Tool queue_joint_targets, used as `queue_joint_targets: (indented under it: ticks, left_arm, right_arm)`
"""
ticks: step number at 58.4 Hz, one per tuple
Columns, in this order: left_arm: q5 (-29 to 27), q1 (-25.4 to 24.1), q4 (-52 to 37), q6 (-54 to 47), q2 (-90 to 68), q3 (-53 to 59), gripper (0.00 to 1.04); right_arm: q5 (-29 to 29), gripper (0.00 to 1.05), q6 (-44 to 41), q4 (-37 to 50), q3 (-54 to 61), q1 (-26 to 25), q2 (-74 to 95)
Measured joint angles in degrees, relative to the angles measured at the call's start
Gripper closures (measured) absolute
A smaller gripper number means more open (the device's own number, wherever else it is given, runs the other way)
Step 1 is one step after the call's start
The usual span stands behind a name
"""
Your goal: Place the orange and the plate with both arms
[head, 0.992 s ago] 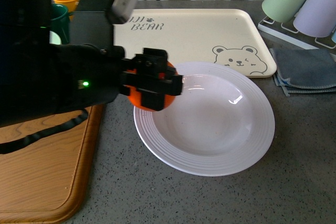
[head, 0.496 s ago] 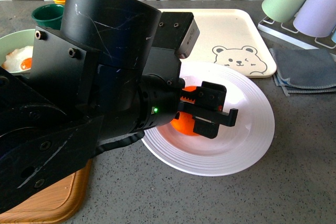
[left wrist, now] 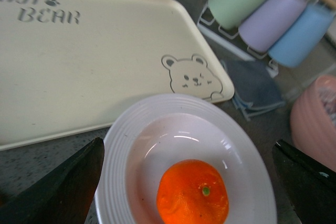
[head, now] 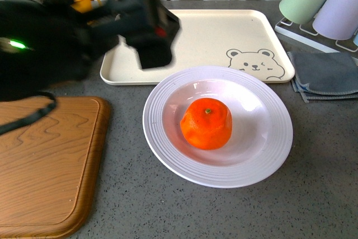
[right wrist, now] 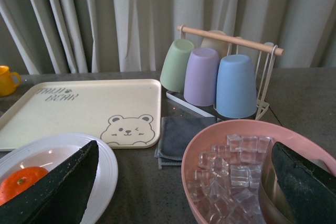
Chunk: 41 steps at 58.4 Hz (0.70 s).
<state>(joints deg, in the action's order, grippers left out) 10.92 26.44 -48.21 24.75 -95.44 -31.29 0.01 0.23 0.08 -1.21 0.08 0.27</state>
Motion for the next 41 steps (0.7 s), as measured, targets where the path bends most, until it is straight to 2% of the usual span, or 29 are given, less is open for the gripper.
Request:
queue_joint_targets:
  ticks: [4, 7, 10, 13, 16, 21, 26, 36, 41]
  left_arm:
    - [3.0, -5.6, 0.9, 3.7, 9.7, 5.5, 0.09]
    - [-9.0, -7.4, -5.8, -1.7, 13.4, 9.6, 0.18]
    - [-17.9, -9.4, -10.1, -8.1, 16.7, 12.9, 0.27]
    - [-23.5, -11.6, -10.9, -13.8, 19.8, 15.3, 0.36]
    - [-24.4, -13.2, -10.8, -17.3, 22.4, 17.2, 0.45]
    - [-22.1, -14.4, -10.3, -21.1, 25.3, 20.1, 0.59]
    - [-21.1, -15.8, -12.5, -22.6, 26.0, 22.9, 0.73]
    - [-18.3, -18.4, -7.9, -23.7, 33.7, 26.5, 1.04]
    - [-17.0, -20.1, -3.4, -24.0, 39.8, 28.1, 1.03]
  right_arm:
    - [0.0, 0.09, 0.0, 0.0, 0.0, 0.0, 0.0]
    - [0.0, 0.09, 0.0, 0.0, 0.0, 0.0, 0.0]
    - [0.0, 0.09, 0.0, 0.0, 0.0, 0.0, 0.0]
    - [0.0, 0.09, 0.0, 0.0, 0.0, 0.0, 0.0]
    - [0.0, 0.09, 0.0, 0.0, 0.0, 0.0, 0.0]
    - [0.0, 0.09, 0.0, 0.0, 0.0, 0.0, 0.0]
    - [0.0, 0.09, 0.0, 0.0, 0.0, 0.0, 0.0]
    - [0.0, 0.09, 0.0, 0.0, 0.0, 0.0, 0.0]
    - [0.0, 0.09, 0.0, 0.0, 0.0, 0.0, 0.0]
